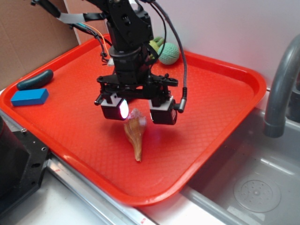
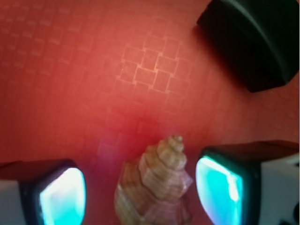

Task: Grab the shell.

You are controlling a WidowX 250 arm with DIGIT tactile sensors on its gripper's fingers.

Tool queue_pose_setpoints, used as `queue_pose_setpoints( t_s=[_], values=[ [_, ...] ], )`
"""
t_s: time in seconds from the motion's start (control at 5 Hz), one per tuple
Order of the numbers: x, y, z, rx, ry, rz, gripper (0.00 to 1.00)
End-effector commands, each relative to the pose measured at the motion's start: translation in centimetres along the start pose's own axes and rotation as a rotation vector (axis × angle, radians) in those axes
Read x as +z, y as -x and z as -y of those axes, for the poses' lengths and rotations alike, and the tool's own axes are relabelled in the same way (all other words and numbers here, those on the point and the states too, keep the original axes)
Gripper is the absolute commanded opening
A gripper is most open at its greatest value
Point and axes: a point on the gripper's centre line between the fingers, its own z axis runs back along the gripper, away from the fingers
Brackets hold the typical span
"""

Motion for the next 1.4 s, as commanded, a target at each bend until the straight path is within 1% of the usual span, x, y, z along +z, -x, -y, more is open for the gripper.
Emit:
queue_pose_setpoints(
  t_s=[0.0,0.2,0.4,0.6,0.8,1.0,1.2],
  values=[
    [0.2,0.3,0.5,0.014,0.057,0.031,1.00],
    [-0.8,-1.0,0.9,0.026,0.059,0.008,1.00],
    [-1.2,-2.2,1.1,0.052,0.065,0.014,0.97],
    [-1.8,-4.5,1.8,0.058,0.081,0.004,0.00],
    [-0.8,-5.8,2.5,0.032,0.085,0.022,0.00],
    [1.0,-7.0,3.1,-0.053,0.090,0.063,0.00],
    [1.0,-7.0,3.1,-0.053,0.090,0.063,1.00]
  ],
)
